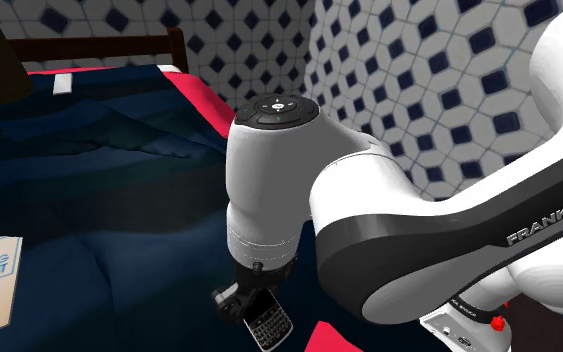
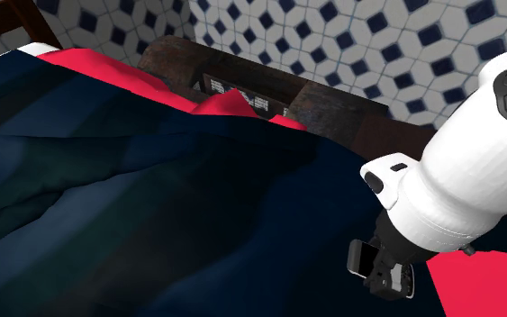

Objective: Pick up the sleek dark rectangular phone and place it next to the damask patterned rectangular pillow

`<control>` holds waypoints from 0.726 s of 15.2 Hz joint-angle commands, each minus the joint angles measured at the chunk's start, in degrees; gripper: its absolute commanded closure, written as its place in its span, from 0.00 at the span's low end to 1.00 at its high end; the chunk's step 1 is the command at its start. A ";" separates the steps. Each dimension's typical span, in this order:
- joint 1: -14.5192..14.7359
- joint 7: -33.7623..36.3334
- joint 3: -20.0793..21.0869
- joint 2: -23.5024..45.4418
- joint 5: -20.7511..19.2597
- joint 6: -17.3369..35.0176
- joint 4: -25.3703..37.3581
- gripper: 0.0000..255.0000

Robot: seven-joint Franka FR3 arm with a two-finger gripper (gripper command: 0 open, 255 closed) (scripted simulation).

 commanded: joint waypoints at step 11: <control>0.10 -1.34 -1.21 -3.70 1.53 -6.27 2.90 0.00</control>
